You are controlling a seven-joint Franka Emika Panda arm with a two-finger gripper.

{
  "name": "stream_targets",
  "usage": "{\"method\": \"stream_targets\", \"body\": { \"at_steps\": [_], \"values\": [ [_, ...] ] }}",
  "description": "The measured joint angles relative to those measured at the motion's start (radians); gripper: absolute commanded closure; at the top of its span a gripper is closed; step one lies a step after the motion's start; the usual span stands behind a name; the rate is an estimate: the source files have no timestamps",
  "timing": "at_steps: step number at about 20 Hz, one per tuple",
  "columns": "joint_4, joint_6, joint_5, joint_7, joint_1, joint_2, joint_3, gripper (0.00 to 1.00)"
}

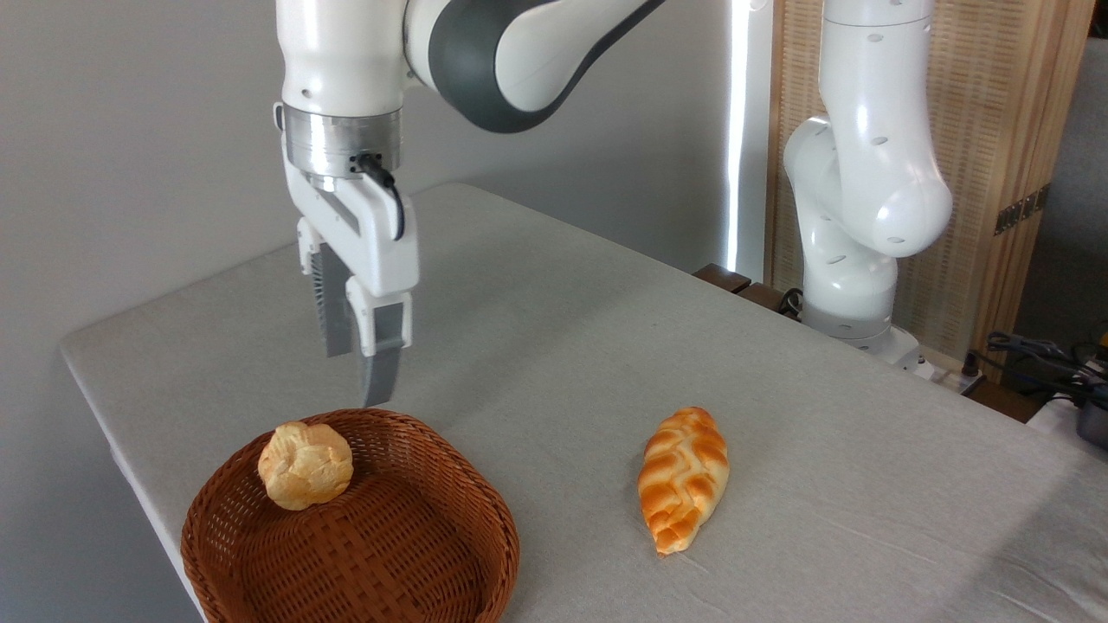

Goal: Put bread into the basket
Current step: 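Open the gripper to release the roll and raise it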

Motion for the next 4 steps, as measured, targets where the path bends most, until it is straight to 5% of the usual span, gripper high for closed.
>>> {"method": "stream_targets", "body": {
  "at_steps": [4],
  "values": [
    [0.001, -0.124, 0.041, -0.052, 0.001, -0.024, 0.011, 0.00]
  ]
}}
